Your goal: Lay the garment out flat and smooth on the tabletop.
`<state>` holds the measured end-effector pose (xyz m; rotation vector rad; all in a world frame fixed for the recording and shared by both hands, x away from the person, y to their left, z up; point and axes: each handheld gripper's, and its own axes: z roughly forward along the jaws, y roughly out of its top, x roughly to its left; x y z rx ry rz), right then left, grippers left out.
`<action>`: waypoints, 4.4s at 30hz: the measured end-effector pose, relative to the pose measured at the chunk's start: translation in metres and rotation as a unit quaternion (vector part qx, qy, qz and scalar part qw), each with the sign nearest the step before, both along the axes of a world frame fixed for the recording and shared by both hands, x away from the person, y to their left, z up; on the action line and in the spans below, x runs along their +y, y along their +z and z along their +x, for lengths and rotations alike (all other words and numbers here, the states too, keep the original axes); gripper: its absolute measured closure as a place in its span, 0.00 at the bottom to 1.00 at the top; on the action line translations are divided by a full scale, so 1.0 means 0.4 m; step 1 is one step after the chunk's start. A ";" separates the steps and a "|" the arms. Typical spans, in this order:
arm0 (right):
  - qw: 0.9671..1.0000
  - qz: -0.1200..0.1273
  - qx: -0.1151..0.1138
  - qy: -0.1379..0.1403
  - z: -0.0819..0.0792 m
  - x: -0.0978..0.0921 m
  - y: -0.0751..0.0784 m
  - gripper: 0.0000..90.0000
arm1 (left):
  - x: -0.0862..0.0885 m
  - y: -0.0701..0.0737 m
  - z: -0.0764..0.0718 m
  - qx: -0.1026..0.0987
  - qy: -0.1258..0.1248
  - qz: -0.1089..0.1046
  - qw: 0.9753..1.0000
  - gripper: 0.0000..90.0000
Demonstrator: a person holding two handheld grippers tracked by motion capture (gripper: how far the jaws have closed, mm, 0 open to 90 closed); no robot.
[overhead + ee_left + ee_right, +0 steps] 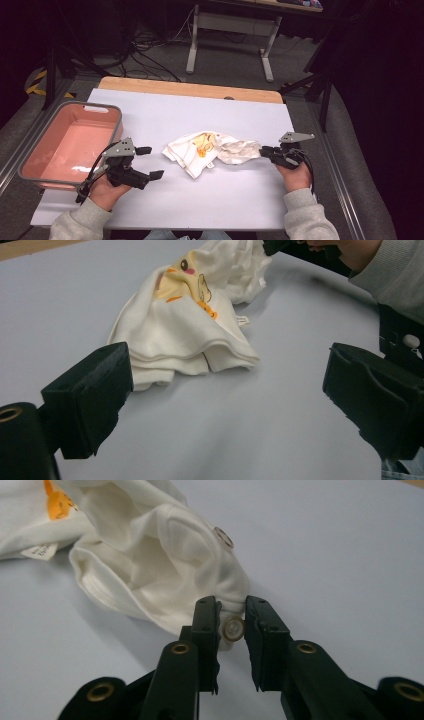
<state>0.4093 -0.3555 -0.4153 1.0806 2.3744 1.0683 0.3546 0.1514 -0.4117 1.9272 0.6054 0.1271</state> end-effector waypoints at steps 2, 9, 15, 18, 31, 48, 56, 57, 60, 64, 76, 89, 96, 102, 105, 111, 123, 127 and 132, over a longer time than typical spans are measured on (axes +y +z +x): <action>1.000 -0.007 0.010 -0.010 0.000 -0.004 -0.008 0.82 | 0.000 0.000 0.000 0.000 0.000 -0.001 1.000 0.07; 1.000 0.004 -0.008 -0.030 -0.019 -0.025 -0.001 0.55 | 0.002 0.001 0.001 -0.001 0.000 -0.003 1.000 0.07; 0.999 0.031 -0.039 -0.011 -0.044 -0.010 0.032 0.36 | 0.001 0.001 0.001 -0.002 0.002 -0.006 1.000 0.05; 0.998 0.034 -0.049 0.004 -0.048 0.016 0.044 0.30 | 0.001 0.000 0.001 -0.004 0.003 -0.008 1.000 0.04; 0.992 0.071 -0.072 0.074 -0.037 0.156 0.084 0.19 | 0.005 0.000 0.002 -0.008 0.005 -0.012 1.000 0.03; 0.993 0.019 -0.064 0.099 0.031 0.272 0.053 0.46 | 0.003 -0.004 0.002 -0.006 -0.001 -0.013 1.000 0.04; 0.991 -0.012 -0.073 0.110 0.046 0.296 0.053 0.85 | 0.002 -0.005 0.002 -0.004 -0.004 -0.014 1.000 0.05; 0.991 -0.015 -0.072 0.111 0.046 0.298 0.053 0.88 | 0.002 -0.005 0.002 -0.006 -0.004 -0.014 1.000 0.05; 0.992 -0.021 -0.068 0.109 0.045 0.303 0.055 0.95 | 0.002 -0.005 0.001 -0.005 -0.005 -0.015 1.000 0.05; 0.993 -0.012 -0.059 0.106 0.045 0.303 0.061 0.97 | 0.002 -0.005 0.001 -0.004 -0.005 -0.016 1.000 0.05; 0.987 0.014 -0.099 0.129 -0.024 0.302 0.136 0.97 | 0.004 -0.004 0.001 -0.006 -0.002 -0.016 1.000 0.05; 0.975 0.031 -0.089 0.201 -0.185 0.323 0.144 0.96 | 0.004 -0.002 0.000 -0.007 0.002 -0.021 1.000 0.05; 0.969 0.031 -0.055 0.239 -0.259 0.343 0.089 0.96 | 0.008 0.005 0.004 -0.012 0.005 -0.029 0.999 0.05; 0.966 0.027 -0.012 0.257 -0.284 0.357 0.035 0.95 | 0.003 0.019 0.005 -0.018 0.004 -0.036 0.999 0.05; 0.965 0.021 0.009 0.262 -0.287 0.361 0.005 0.95 | -0.003 0.028 0.009 -0.024 0.003 -0.043 0.999 0.04; 0.962 0.017 0.039 0.268 -0.293 0.364 -0.034 0.86 | -0.028 0.048 0.018 -0.032 -0.002 -0.039 0.999 0.03; 0.975 0.079 -0.033 0.205 -0.283 0.297 0.002 0.30 | -0.093 0.094 0.044 -0.054 -0.029 -0.022 0.998 0.04; 0.976 0.108 -0.069 0.175 -0.265 0.272 0.011 0.09 | -0.117 0.111 0.061 -0.051 -0.036 -0.035 0.997 0.04; 0.975 0.137 -0.110 0.136 -0.248 0.236 0.024 0.01 | -0.148 0.130 0.079 -0.049 -0.043 -0.036 0.997 0.04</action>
